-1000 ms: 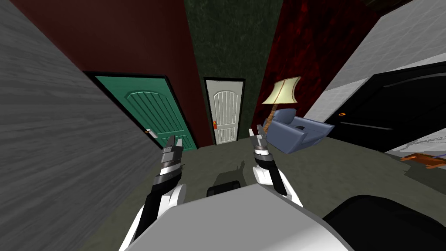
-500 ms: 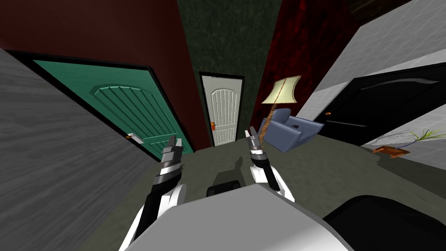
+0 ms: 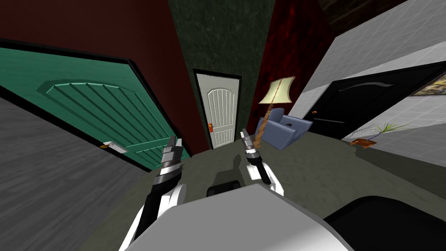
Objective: Pull the door open
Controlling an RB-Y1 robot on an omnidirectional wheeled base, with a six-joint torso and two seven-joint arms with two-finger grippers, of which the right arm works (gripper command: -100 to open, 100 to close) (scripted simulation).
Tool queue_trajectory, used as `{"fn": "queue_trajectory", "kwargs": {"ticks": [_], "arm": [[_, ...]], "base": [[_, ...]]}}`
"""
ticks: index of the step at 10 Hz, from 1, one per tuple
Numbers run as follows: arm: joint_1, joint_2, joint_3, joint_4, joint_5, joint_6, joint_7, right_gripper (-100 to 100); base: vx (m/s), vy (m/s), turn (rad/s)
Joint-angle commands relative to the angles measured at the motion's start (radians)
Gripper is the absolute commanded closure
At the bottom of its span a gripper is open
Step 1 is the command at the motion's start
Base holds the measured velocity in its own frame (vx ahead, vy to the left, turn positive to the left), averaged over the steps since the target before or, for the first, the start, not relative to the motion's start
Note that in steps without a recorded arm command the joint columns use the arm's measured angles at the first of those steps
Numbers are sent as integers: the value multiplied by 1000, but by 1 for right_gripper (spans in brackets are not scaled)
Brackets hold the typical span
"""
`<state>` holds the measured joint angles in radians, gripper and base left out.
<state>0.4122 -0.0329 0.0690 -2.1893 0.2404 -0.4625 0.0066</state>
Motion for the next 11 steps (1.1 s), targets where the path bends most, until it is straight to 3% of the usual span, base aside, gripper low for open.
{"fn": "queue_trajectory", "kwargs": {"ticks": [1, 11], "arm": [[-12, -12, 21, 40, 31, -6, 29, -100], [-116, -39, 108, 239, 169, -14, 153, -100]], "base": [[151, 132, -226], [113, 81, -151]]}}
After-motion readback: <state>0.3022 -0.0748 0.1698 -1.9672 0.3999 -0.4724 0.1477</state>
